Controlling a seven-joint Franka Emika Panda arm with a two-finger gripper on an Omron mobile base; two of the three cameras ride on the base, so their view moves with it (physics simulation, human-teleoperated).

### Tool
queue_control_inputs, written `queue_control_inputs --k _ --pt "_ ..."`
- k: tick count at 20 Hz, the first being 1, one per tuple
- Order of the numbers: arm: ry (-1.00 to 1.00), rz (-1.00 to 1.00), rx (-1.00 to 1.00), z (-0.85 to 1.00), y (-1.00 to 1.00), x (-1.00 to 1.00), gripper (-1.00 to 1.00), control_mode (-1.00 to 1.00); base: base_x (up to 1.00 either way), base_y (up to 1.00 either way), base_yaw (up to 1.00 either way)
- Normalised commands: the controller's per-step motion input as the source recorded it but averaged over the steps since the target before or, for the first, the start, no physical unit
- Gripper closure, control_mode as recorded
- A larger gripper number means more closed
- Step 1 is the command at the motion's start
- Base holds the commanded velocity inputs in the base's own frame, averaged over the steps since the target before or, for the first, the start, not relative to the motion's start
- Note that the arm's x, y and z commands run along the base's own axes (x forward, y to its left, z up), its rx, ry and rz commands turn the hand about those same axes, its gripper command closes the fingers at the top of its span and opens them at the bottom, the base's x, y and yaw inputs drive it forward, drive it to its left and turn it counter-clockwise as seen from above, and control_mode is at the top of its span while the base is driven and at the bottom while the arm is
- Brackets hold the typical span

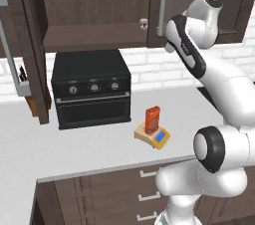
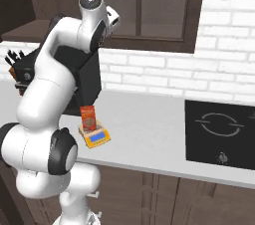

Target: Pick the boxed food and place it on the digital scale for weighing, and close the cabinet.

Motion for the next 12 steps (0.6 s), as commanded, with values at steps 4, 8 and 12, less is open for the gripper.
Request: queue_control_inputs --k 4,8,12 --pt "0.14 0.00 0.12 -0.96 -0.38 0.03 -1.00 -1.00 0.00 0.00 0.00" --pt "0.09 0.00 0.13 -0.96 -0.44 -0.11 -1.00 -1.00 0.00 0.00 0.00" --pt "-0.19 -0.01 0.01 -0.10 -0.31 -0.75 -1.00 -1.00 0.00 0.00 0.00"
